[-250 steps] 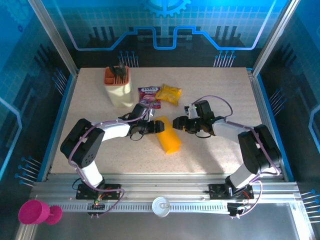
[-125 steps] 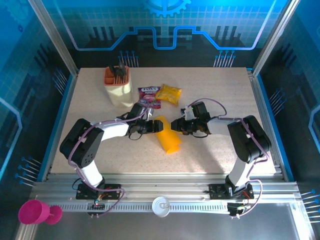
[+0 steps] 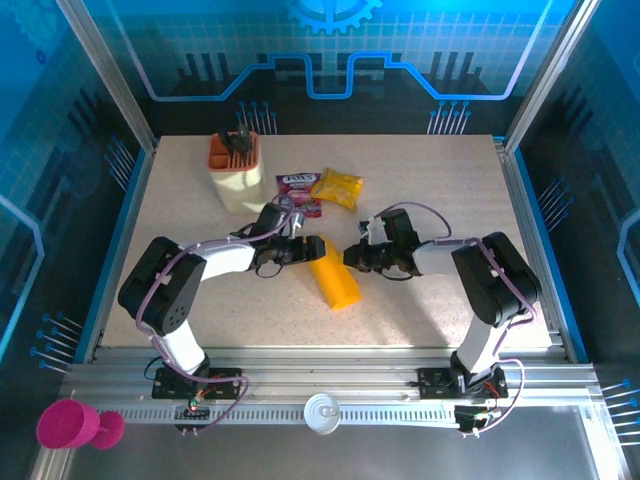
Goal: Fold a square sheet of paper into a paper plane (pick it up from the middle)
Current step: First fold the square sheet of paper in half at the center of the table.
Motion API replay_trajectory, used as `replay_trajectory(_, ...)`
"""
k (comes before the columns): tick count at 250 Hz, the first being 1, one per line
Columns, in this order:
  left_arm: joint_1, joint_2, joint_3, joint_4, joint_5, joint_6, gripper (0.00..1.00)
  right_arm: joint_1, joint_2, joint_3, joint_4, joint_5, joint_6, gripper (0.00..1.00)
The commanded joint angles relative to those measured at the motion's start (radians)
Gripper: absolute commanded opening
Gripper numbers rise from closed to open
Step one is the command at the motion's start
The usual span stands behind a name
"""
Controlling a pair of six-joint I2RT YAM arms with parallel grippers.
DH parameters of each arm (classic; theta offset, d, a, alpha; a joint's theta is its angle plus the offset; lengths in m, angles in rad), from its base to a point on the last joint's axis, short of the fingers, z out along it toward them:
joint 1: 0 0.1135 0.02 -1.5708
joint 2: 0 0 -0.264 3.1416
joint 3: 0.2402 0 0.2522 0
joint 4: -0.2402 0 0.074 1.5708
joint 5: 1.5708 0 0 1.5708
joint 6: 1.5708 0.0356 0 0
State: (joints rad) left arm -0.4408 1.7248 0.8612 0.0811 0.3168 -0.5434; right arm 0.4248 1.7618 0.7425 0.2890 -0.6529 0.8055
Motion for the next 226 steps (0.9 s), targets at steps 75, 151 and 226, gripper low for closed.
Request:
replay_trajectory(75, 0.009, 0.063, 0.091, 0.008, 0.083, 0.005, 0.77, 0.088, -0.149, -0.166, 0.160, 0.261, 0.169, 0.00)
replay_trajectory(151, 0.022, 0.107, 0.184, -0.043, 0.103, 0.038, 0.77, 0.143, -0.256, -0.139, 0.065, 0.403, 0.162, 0.00)
replay_trajectory(226, 0.062, -0.015, 0.123, -0.056, 0.076, 0.005, 0.81, 0.153, -0.232, -0.135, 0.062, 0.453, 0.166, 0.00)
